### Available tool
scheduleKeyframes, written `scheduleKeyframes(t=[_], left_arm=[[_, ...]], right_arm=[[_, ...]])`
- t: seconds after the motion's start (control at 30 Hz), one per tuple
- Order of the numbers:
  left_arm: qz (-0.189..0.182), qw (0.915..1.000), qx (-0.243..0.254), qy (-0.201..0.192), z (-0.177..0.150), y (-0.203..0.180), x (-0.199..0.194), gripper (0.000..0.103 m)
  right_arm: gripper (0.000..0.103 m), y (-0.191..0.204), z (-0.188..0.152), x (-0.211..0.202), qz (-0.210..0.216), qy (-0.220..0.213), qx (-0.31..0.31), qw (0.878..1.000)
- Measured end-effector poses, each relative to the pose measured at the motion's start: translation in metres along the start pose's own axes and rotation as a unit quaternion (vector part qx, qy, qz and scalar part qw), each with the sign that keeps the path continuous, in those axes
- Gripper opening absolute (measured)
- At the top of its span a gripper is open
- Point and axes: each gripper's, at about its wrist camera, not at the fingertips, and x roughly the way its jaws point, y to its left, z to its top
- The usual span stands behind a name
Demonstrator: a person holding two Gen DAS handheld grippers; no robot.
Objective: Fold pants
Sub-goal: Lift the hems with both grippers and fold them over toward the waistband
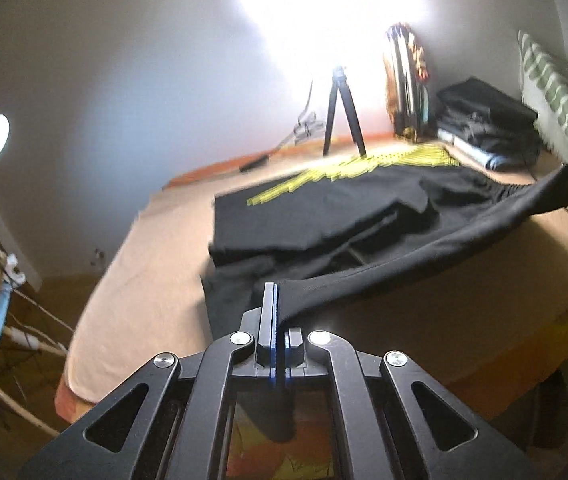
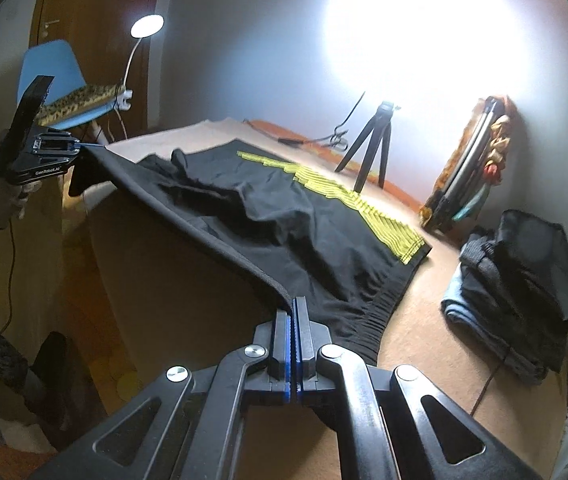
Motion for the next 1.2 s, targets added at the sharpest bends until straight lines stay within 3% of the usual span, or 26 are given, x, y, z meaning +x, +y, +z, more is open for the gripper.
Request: scheduleKeyframes(t=[0.23,0.6,0.93,1.2], left_arm=[[0.012,0.9987,-0.004,-0.049,0.04,0.011,0.0,0.001],[0.025,0.9965,0.024,-0.075,0.086,0.017,0.031,0.001],[0.03,0.9973,0.056,-0.038,0.12,0.035,0.095,0.001],[0.034,0.9964,0.076,0.015,0.126,0.034,0.175,0.001]], right_arm=[[0.0,-0.009,0.022,-0.027,-0.032,-0.057,0.013,0.998],[0.0,-0.041,0.07,-0.012,-0.071,-0.078,0.009,0.994],[0.0,-0.095,0.111,0.048,-0.099,-0.056,0.004,0.994],[0.0,-0.139,0.131,0.135,-0.108,-0.003,0.023,0.994]])
